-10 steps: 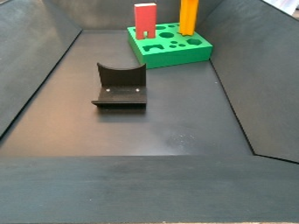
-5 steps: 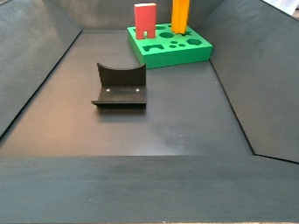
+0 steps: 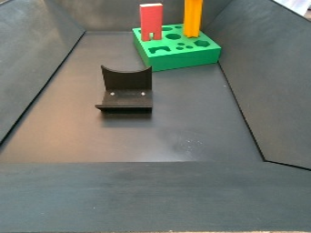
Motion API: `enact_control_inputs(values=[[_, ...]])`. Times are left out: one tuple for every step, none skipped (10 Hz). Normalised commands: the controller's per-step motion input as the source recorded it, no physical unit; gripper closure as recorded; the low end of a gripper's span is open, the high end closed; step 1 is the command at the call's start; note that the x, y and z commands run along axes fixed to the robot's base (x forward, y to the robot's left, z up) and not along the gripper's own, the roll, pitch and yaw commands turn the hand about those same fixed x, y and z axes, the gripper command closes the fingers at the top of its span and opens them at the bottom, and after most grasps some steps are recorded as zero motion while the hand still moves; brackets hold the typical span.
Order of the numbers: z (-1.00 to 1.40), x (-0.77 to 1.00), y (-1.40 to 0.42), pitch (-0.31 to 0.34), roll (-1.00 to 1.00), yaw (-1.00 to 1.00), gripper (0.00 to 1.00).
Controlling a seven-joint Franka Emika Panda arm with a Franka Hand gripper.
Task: Pick up the star object. Move up. Move to above the board. Insert the star object.
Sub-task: Insert the star object.
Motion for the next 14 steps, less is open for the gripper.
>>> enact_control_inputs(values=[[-0.09, 0.07, -0.23, 0.000, 0.00, 0.00, 1.00], [-0.05, 0.00, -0.26, 0.000, 0.00, 0.16, 1.00], [-0.12, 0.00, -0.21, 0.000, 0.00, 0.35, 1.00], [-0.30, -0.25, -0.04, 0.000, 0.05, 0.55, 1.00], [-0.44, -0.36, 0.00, 0.000, 0.10, 0.64, 1.00], [-0.47, -0.37, 0.12, 0.000, 0.09, 0.68, 1.00], [-0.21, -0.16, 0.04, 0.000, 0.02, 0.53, 1.00], [-0.04, 0.00, -0.01, -0.006, -0.01, 0.00, 1.00], [-0.18, 0.26, -0.18, -0.070, -0.12, 0.00, 1.00], [-0.17, 0.43, -0.23, -0.066, -0.09, -0.05, 1.00], [-0.15, 0.49, -0.20, -0.046, -0.05, -0.14, 1.00], [-0.17, 0.43, -0.12, -0.029, -0.02, -0.12, 1.00], [-0.20, 0.26, -0.02, -0.013, 0.00, 0.00, 1.00], [-0.03, 0.04, 0.01, 0.030, 0.00, 0.00, 1.00]])
